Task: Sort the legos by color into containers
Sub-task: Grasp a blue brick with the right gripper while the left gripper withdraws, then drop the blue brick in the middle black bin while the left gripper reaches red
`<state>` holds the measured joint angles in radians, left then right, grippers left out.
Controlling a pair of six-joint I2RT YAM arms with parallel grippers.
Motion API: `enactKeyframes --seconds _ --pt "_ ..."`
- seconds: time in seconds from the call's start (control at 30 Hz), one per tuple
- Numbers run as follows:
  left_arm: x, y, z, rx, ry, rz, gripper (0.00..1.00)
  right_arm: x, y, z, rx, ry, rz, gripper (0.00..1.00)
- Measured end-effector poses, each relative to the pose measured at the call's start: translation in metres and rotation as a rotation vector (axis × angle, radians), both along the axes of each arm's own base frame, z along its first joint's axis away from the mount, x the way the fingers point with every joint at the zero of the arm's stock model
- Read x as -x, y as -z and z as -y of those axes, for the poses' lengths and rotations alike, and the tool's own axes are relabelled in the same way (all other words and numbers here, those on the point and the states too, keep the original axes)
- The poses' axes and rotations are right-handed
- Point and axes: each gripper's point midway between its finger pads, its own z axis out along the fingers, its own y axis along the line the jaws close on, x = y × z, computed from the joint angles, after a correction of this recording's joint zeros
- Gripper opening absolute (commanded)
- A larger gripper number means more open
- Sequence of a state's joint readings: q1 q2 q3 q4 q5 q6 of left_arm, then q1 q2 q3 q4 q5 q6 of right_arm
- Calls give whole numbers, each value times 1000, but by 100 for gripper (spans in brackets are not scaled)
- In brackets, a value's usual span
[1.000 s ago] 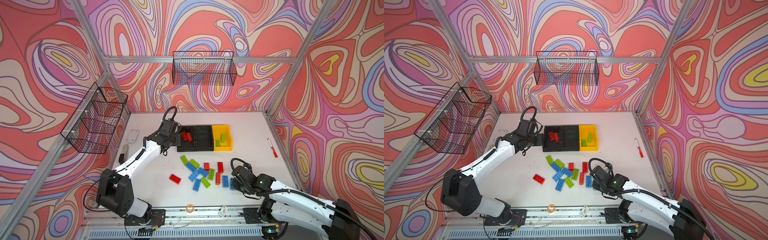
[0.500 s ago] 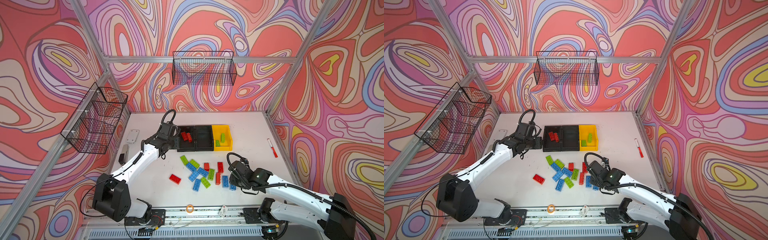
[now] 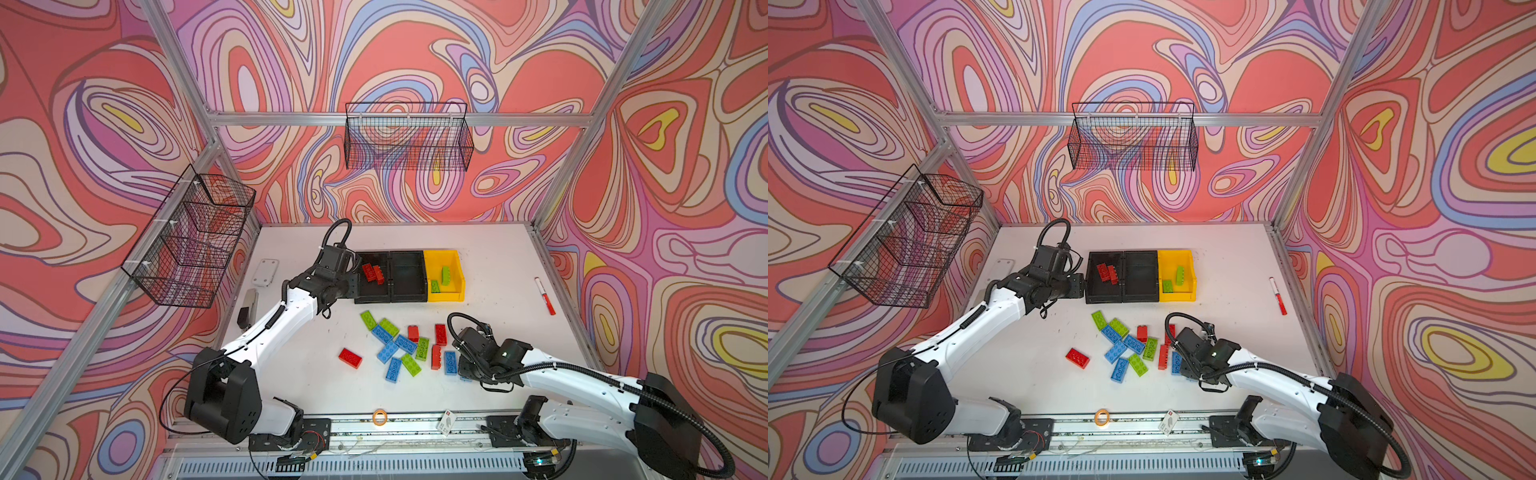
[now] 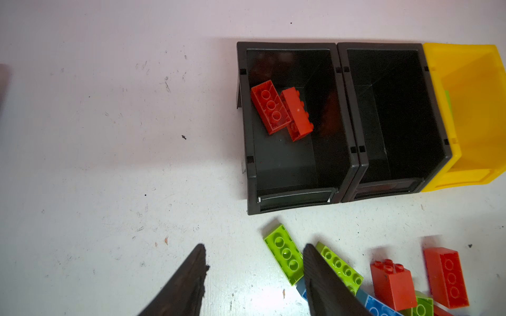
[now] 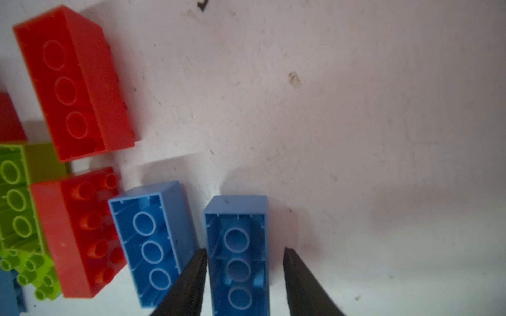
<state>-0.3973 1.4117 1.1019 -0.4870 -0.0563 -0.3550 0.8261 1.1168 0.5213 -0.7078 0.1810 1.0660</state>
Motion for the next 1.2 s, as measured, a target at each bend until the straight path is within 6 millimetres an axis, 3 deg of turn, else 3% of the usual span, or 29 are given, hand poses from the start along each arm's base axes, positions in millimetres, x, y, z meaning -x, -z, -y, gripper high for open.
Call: enactKeyframes --seconds 0.33,0.47,0.63,0.8,0.9,1.03,1.2 --pt "1 1 -1 -3 0 -6 59 -4 1 -4 0 -10 5 26" --pt "8 11 -3 -10 1 -29 59 -18 -19 -11 6 -26 37 25" --pt "28 24 -10 -7 -9 -72 59 -63 -67 -29 -44 -39 135 25" --pt "50 20 -17 44 -52 -75 61 -125 -115 -51 -48 -99 238 25" --pt "66 19 -21 101 -102 -79 63 -165 -134 -68 -51 -145 298 25" --pt "92 24 -24 193 -174 -95 64 -213 -139 -91 -48 -207 349 25" --pt "124 39 -20 280 -240 -144 65 -258 -120 -116 -59 -272 356 26"
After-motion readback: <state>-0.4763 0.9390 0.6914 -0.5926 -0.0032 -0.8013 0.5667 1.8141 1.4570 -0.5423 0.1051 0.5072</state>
